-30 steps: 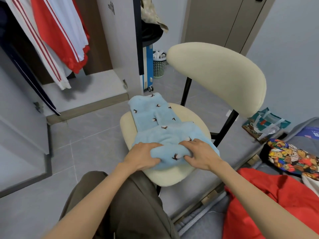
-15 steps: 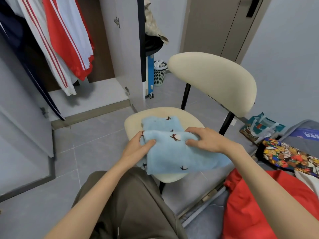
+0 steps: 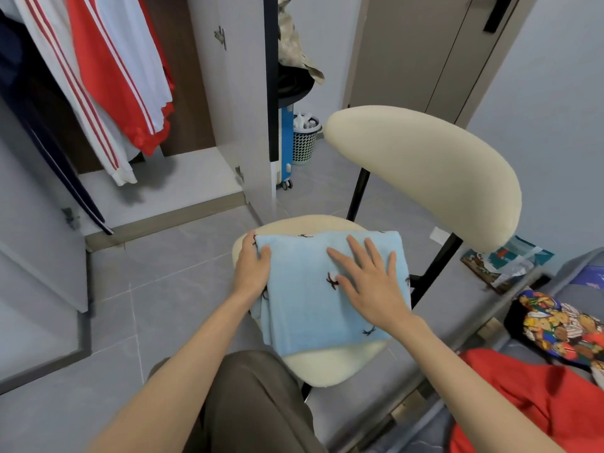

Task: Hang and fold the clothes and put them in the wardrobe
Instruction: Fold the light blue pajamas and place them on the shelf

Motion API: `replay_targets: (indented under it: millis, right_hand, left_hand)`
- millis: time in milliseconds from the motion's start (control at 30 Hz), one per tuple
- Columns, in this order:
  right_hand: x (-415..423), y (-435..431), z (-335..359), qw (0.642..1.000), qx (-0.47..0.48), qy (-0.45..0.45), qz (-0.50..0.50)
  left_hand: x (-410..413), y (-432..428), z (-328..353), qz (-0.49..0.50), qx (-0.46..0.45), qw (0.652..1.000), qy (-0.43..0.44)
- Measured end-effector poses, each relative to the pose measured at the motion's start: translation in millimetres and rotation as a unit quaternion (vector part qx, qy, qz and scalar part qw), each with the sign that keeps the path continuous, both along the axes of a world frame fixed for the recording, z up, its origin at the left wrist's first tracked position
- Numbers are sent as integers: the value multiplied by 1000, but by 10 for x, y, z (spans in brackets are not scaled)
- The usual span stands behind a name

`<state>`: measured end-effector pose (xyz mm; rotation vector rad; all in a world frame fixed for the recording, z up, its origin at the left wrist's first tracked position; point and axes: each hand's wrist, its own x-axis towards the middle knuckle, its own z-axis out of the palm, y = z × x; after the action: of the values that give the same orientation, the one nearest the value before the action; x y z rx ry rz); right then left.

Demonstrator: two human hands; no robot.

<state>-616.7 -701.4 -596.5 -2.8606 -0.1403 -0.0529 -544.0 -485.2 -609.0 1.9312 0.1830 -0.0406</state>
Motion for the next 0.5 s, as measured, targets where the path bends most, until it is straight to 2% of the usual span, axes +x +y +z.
replay_targets:
  millis: [33,100,167,200,267,333,500]
  right_hand:
    - [5,-1,-75,1000,-1,10,-1]
    - [44,-4,-201,1000,12,24,-1]
    - [132,9,-275,999,40,28,-8]
    - [189,24,-302,998,59,27,-14]
    - [318,52,-345,995,90,23,-25]
    - [448,72,-407,994,97,24,-35]
    - [606,187,-743,995,60,48,-66]
  left_hand:
    - [33,-36,2,0,39,999,-14]
    - [19,-125,-19,-8,171,981,-87]
    - [-63,-272,-67,-57,294,936,-184]
    - [-109,-365,-109,-93,346,911,-203]
    - [-168,-550,-237,-139,425,877,-173]
    - [-141,-653,-374,-144,470,863,-115]
    - [7,-579,-754,-132,465,873,-60]
